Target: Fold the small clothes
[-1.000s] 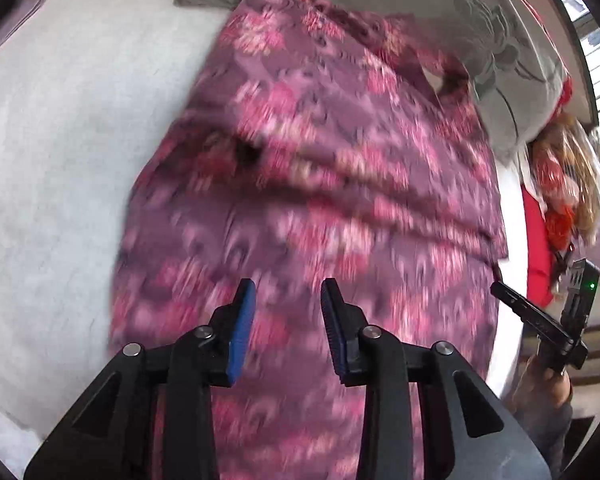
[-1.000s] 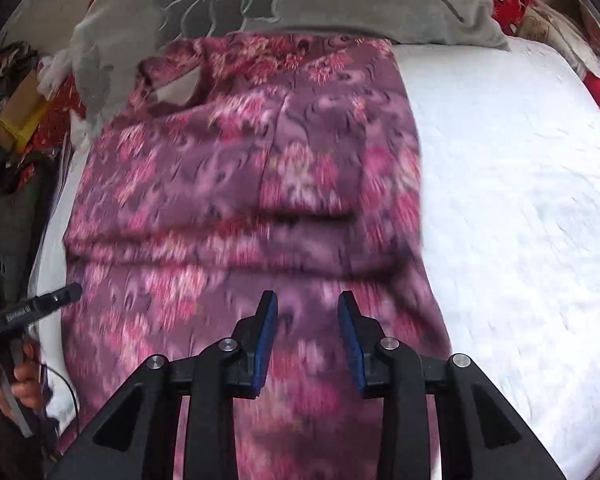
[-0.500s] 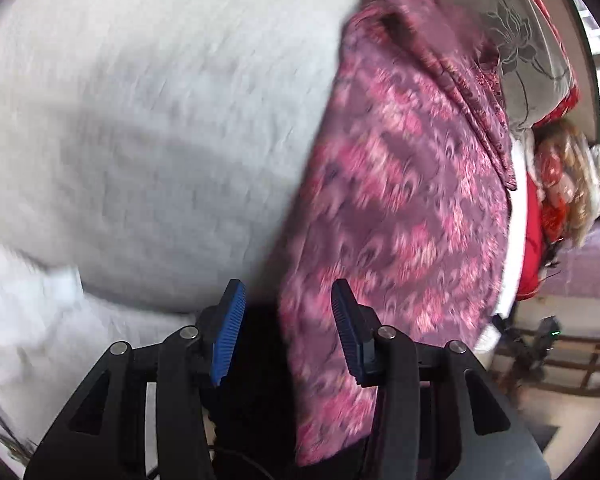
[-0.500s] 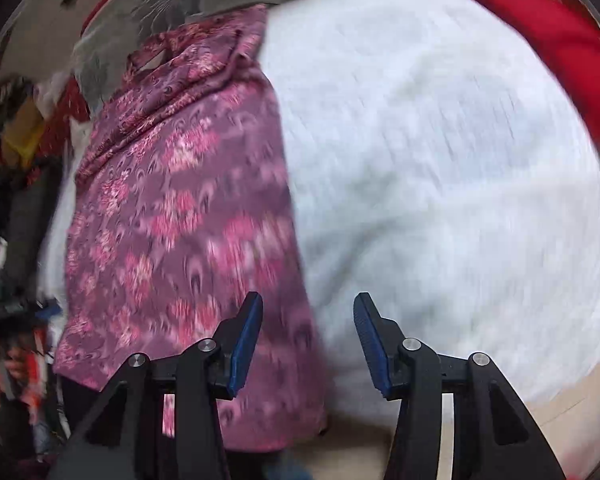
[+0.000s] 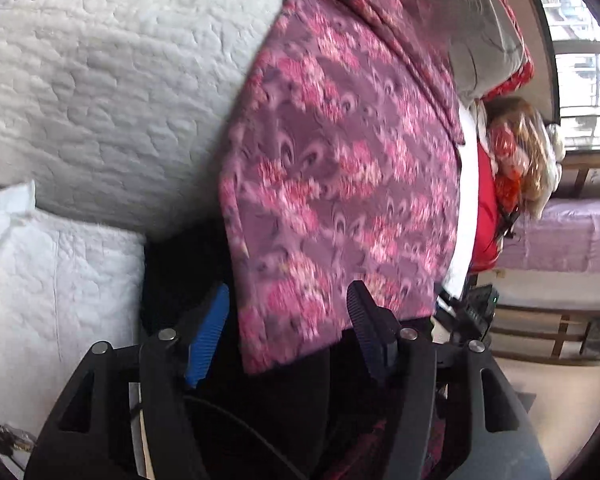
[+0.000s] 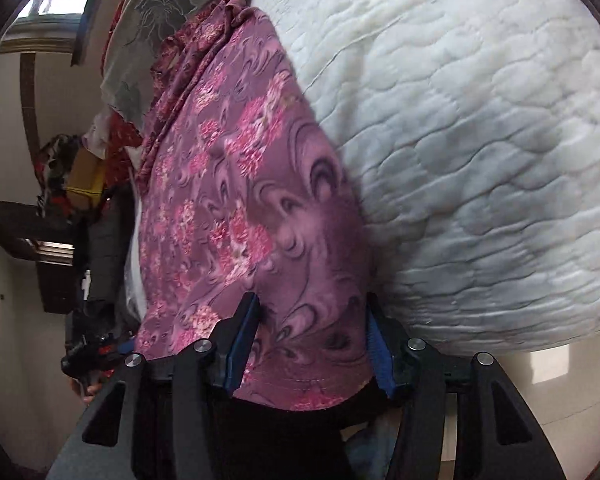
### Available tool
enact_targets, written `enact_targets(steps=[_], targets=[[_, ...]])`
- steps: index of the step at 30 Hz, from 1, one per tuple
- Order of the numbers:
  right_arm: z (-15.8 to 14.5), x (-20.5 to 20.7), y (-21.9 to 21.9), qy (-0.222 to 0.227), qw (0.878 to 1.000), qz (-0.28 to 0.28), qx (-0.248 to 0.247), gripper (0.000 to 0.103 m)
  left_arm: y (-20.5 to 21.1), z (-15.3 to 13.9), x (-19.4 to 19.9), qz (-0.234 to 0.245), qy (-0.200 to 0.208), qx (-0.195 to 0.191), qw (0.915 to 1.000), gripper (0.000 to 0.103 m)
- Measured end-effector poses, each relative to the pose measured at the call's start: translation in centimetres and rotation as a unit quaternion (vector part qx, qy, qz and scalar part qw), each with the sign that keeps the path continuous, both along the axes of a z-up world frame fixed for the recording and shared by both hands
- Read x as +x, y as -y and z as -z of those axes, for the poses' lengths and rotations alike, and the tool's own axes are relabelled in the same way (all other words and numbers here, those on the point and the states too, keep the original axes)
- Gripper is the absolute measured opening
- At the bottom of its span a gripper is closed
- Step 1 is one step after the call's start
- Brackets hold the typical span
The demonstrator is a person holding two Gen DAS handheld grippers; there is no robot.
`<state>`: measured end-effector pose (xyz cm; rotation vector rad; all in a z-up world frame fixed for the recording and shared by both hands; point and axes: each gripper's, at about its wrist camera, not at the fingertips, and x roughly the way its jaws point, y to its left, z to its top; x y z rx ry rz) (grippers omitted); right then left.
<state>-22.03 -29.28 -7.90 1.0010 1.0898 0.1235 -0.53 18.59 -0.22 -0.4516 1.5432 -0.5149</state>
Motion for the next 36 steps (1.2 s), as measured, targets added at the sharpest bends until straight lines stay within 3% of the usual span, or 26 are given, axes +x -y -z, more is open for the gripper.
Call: enact_targets(steps=[2,4,5,7,8,11,18,24,36], targets=[[0.2,0.1,-0.3,0.004,1.0,-0.002,0.005,0.054,0.3,0.2,-0.8,0.006,-0.004,0.003,1.0,0.06],[0.4,-0.1,-0.4,0.008,1.0,-0.004,0.011,0.053,0.8,-0.1,-1.3,0.01,0.018,0.025,0.9995,0.055],[0.4,-0.1,-0.6,0.014,1.0,-0.008,0.016,0.051,1.0,-0.1,-1.4,0.011,0.024,0.039,0.9989,0.037],[0.1,-0.2,-1.1,0.023,0.999,-0.023,0.015,0.027,1.5,-0.1,-1.6,0.018,0.033,0.071,0.9967,0.013],[-0.4,-0.2,-1.6,0.034,0.999,-0.037,0.008,0.01,1.5,-0.2,-1.5,0.02,0.037,0.074,0.9964,0.006],[-2.7,-0.5,-2.7,0.075,0.995,-0.065,-0.028,0.01,1.2,-0.5,-1.3,0.006,0.026,0.028,0.9993,0.006],[-8.0,-0.3,-2.3,0.154,0.986,-0.055,-0.012,0.009,0.7,-3.8,0.4,-0.037,0.053,-0.086,0.9942,0.006],[-10.7,1.7,-2.4,0.189,0.981,-0.047,0.002,0.009,0.8,-5.4,2.8,-0.063,0.075,-0.114,0.9886,0.006],[-13.4,9.5,1.2,0.228,0.972,0.034,0.051,0.009,0.3,-7.6,10.8,-0.119,0.13,-0.128,0.976,0.006]])
